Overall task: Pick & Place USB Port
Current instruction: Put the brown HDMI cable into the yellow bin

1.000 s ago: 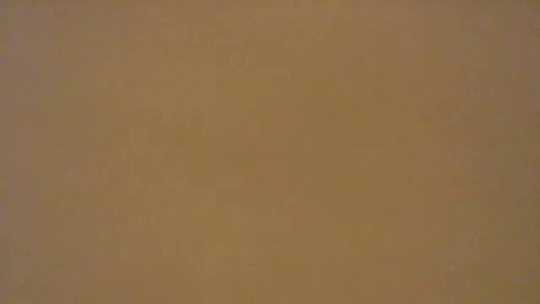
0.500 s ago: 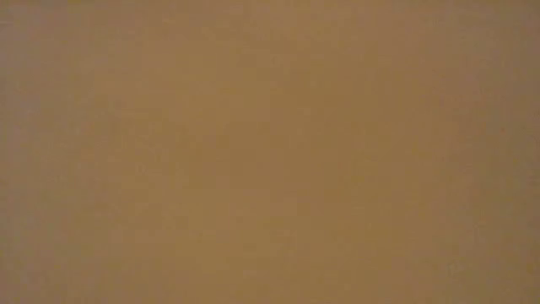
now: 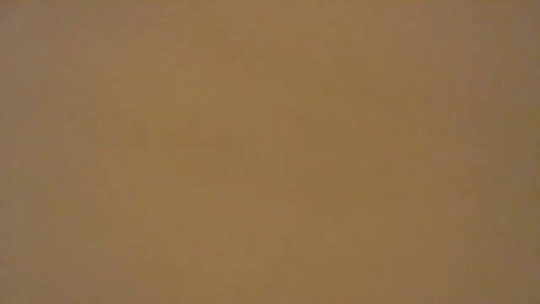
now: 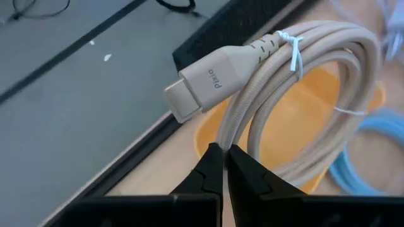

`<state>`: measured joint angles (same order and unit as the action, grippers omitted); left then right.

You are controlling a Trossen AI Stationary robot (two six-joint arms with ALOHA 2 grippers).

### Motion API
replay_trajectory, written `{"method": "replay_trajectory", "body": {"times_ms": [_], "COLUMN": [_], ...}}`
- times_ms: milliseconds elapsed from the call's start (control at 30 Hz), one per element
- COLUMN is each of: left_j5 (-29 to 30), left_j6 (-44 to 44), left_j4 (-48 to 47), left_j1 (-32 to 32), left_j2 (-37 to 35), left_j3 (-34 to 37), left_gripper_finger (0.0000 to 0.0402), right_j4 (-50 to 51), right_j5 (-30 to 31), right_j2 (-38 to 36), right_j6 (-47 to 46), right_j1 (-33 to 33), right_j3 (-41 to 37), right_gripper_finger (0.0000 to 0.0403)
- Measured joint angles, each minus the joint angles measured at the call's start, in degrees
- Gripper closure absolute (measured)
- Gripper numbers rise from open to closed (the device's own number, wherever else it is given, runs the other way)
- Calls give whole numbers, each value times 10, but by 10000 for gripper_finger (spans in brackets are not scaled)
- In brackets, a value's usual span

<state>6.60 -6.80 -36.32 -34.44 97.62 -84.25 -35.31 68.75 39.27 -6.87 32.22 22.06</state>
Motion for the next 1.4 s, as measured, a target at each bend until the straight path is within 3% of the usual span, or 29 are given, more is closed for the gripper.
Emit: {"method": "replay_trajectory", "body": {"times_ms": [167,400,667,800,1400], "left_j5": [26,29,2,20,66], "left_j6": [52,44,34,45,71], "left_j4": [1,35,20,6,-16], "left_j1": [35,33,-3,-10,15], "left_j2": [38,59,58,58,131], "left_j3": [0,-3,-97,-137,-134], "left_gripper_finger": [397,398,398,398,398], "right_j4": [0,0,0,0,5], "right_j5": [0,0,0,0,0], "right_j2": [0,0,0,0,0], "right_j6": [0,-15,-15,-14,-10], "right_j1": [0,0,0,0,0], "right_j3": [0,0,0,0,0], "right_gripper_finger": [264,264,264,264,264]}}
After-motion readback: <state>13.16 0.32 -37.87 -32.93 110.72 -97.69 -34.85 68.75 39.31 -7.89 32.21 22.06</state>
